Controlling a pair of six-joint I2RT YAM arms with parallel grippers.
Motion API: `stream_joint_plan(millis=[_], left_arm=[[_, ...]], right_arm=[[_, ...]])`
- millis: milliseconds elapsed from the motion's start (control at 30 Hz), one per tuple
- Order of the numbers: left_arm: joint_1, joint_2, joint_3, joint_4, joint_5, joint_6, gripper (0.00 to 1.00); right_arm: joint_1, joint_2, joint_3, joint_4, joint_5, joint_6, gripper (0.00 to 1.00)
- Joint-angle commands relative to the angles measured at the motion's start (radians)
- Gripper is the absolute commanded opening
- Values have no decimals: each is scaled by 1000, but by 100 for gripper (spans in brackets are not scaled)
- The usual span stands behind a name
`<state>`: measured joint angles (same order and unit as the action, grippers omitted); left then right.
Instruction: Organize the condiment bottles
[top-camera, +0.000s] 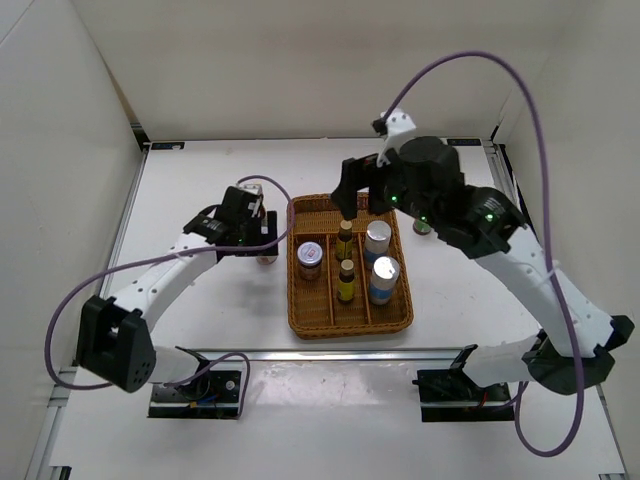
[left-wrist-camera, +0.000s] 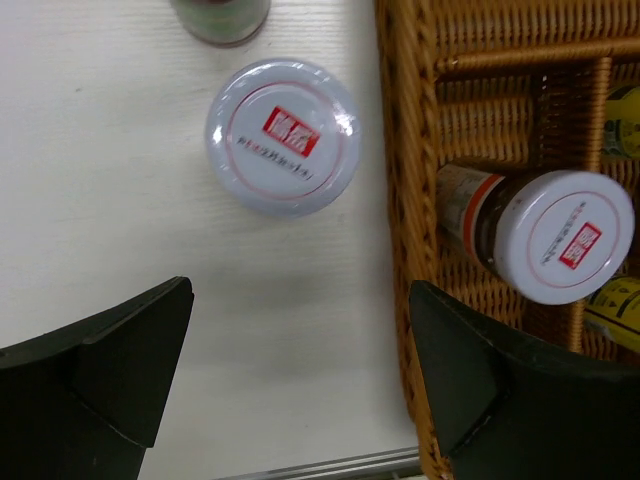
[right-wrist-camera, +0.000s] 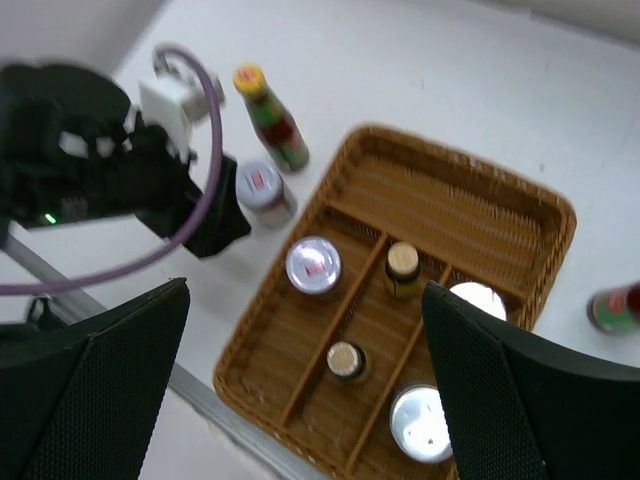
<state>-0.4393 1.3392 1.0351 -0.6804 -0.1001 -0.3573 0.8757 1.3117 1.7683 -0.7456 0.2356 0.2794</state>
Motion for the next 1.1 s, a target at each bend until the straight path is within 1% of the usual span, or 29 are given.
stream_joint_plan(millis=[0, 167, 300, 400, 567, 633, 667, 733, 767, 833, 867, 933, 967, 1067], left_arm=[[-29, 47, 80, 16, -33, -35, 100], [-29, 138, 129, 16, -64, -57, 100], [-29, 211, 164, 25, -117, -75, 100], [-29, 225, 174, 25, -141, -89, 100], [-9, 270, 195, 25, -141, -98, 100], [-9, 279, 195, 25, -141, -98, 96], [-9, 279, 195, 34, -141, -98, 89], [-9, 279, 204, 35, -141, -88, 83], [0, 279, 204, 35, -141, -88, 75], [1, 279, 204, 35, -121, -77, 67], [1, 279, 204, 35, -121, -68, 58], [1, 256, 204, 35, -108, -59, 48], [1, 246, 195, 35, -99, -58, 37], [1, 178, 195, -7, -64, -49, 24]], right_arm=[[5, -2, -47, -35, -4, -6, 100], [5, -29, -81, -35, -4, -6, 100], [5, -57, -108, -44, -4, -6, 100], [5, -57, -109, -54, -4, -6, 100], [5, -66, -132, -54, -4, -6, 100], [5, -66, -132, -54, -4, -6, 100], [5, -66, -132, -54, -4, -6, 100], [5, -66, -141, -54, -4, -6, 100], [5, -66, -141, -54, -4, -6, 100], [5, -66, -141, -54, 5, -6, 100], [5, -66, -141, -54, 5, -6, 100], [5, -75, -141, -54, 5, -6, 100], [5, -75, -141, -54, 16, -6, 100], [5, -75, -141, -63, 25, -6, 100]])
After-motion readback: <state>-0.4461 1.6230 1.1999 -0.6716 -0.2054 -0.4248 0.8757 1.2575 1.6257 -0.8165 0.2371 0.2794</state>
